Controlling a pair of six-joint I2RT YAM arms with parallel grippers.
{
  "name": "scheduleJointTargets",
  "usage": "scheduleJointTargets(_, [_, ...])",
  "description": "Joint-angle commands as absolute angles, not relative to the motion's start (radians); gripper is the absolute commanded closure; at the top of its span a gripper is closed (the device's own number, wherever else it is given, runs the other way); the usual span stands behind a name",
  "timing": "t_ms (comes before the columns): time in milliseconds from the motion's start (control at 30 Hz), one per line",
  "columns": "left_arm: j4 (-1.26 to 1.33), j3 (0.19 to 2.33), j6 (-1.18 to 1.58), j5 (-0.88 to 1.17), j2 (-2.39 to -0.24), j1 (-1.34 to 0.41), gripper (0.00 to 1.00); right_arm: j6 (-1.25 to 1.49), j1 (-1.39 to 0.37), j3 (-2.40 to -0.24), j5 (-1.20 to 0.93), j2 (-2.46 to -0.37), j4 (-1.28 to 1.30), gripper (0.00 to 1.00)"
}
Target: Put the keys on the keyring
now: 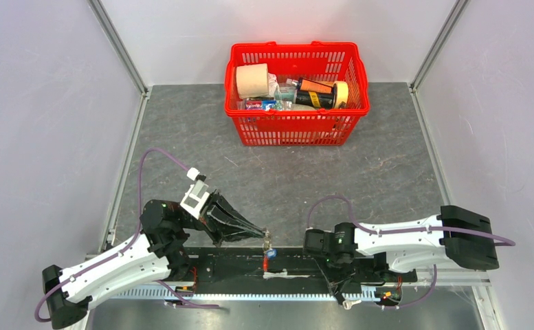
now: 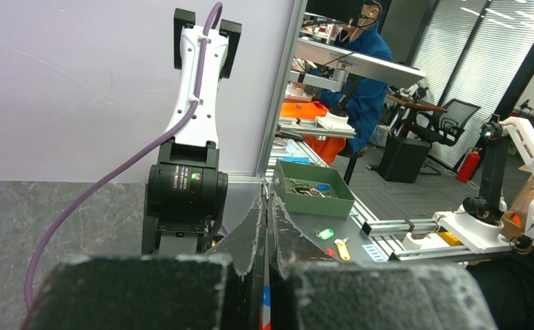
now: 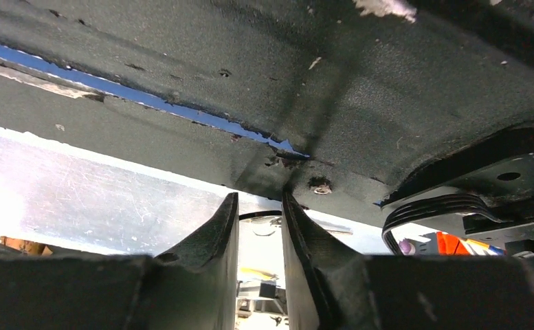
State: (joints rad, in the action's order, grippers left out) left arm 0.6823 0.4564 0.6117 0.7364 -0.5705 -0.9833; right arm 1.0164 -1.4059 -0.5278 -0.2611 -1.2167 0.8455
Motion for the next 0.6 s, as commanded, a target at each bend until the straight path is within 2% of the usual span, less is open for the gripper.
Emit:
scheduleJointTargets(0, [0.716, 0.462, 0.585, 0.729, -0.571, -0.982, 0.98, 1.01, -1.414, -0.588, -0.192, -1.215, 0.868, 0.73])
scheduleJointTargets(200, [0.736, 0.462, 0.598, 0.729, -0.581, -0.982, 0.98, 0.982, -1.415, -0.662, -0.156, -1.212, 0.919, 0.82])
scheduleJointTargets(433, [0.739, 0.464, 0.602, 0.727, -0.58, -0.981, 0.98, 0.931, -1.398, -0.811, -0.034, -1.234, 0.959, 0.84])
scheduleJointTargets(567, [0.734, 0.468, 0.608, 0.725, -0.572, -0.982, 0.98, 0.856, -1.32, -0.899, 0.033, -1.26, 0.971, 0.86])
